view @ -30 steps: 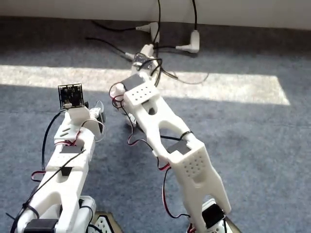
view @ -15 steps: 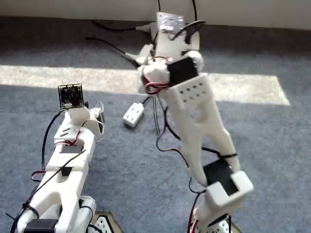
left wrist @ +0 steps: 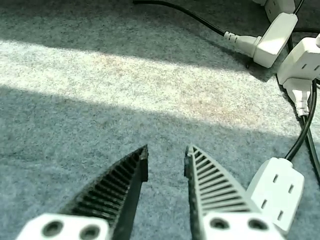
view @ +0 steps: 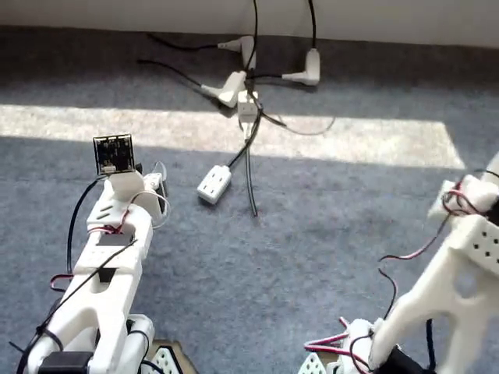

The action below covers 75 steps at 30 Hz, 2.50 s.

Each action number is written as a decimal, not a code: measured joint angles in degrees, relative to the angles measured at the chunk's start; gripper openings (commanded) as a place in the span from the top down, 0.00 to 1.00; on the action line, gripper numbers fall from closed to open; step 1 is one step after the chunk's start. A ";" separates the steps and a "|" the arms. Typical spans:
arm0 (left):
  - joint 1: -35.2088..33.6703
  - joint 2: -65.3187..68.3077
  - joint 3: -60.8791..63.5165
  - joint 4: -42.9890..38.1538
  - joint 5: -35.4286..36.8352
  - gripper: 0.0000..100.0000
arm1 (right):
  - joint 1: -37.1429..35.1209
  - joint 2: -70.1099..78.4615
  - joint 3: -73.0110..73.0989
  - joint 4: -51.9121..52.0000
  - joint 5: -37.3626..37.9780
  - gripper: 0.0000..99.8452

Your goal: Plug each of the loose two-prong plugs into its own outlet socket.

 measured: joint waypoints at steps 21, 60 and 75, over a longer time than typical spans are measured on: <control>0.00 0.00 0.00 0.00 0.00 0.87 | 21.36 32.18 14.42 -51.16 23.56 0.73; 0.35 0.00 0.00 0.00 0.00 0.87 | -10.11 60.22 -34.02 19.69 2.02 0.93; 1.23 0.00 0.00 -1.23 0.00 0.87 | -49.32 55.91 -24.53 21.54 -16.53 0.93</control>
